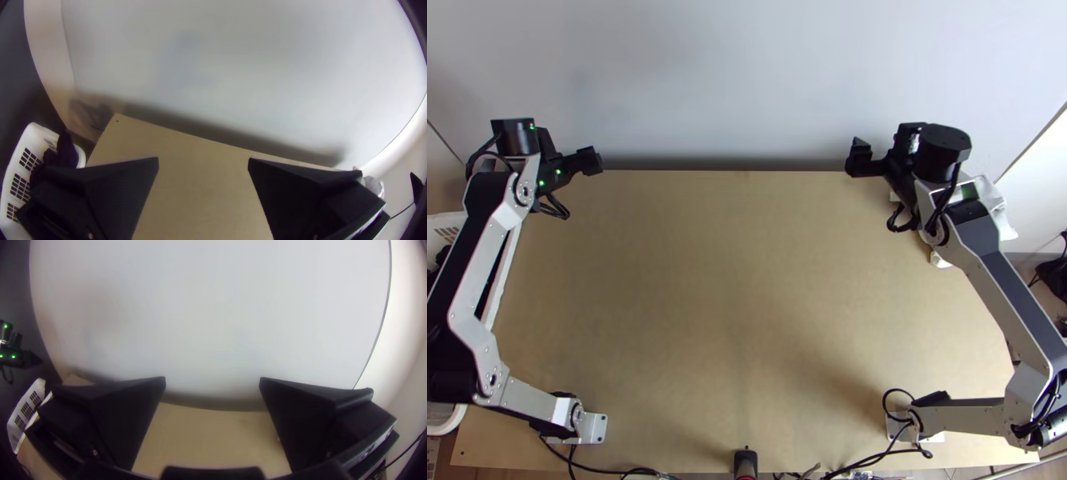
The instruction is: Fold the t-shirt
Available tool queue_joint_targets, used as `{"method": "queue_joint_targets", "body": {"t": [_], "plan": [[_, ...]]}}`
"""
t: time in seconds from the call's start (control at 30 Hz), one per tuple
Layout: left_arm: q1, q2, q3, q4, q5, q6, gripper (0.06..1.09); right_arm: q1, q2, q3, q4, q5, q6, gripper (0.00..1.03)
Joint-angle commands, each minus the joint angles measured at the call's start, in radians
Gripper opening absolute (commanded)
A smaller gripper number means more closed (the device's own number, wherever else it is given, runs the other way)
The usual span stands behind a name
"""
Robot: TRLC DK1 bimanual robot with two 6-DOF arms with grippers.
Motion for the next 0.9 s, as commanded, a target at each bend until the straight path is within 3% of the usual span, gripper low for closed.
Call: {"method": "queue_joint_targets", "body": {"t": [0.0, 0.53, 0.87], "plan": [[0.092, 0.09, 0.032, -0.013, -0.009, 0.038, 1.03, 0.029, -0.012, -0.061, -0.002, 0.008, -0.003, 0.98], [0.387, 0.257, 0.055, 0.01, -0.009, 0.142, 1.03, 0.142, 0.022, -0.071, -0.004, 0.019, -0.004, 0.98], [0.492, 0.44, 0.158, 0.059, -0.009, 0.148, 1.03, 0.182, 0.028, -0.07, -0.039, 0.024, -0.009, 0.98]]}}
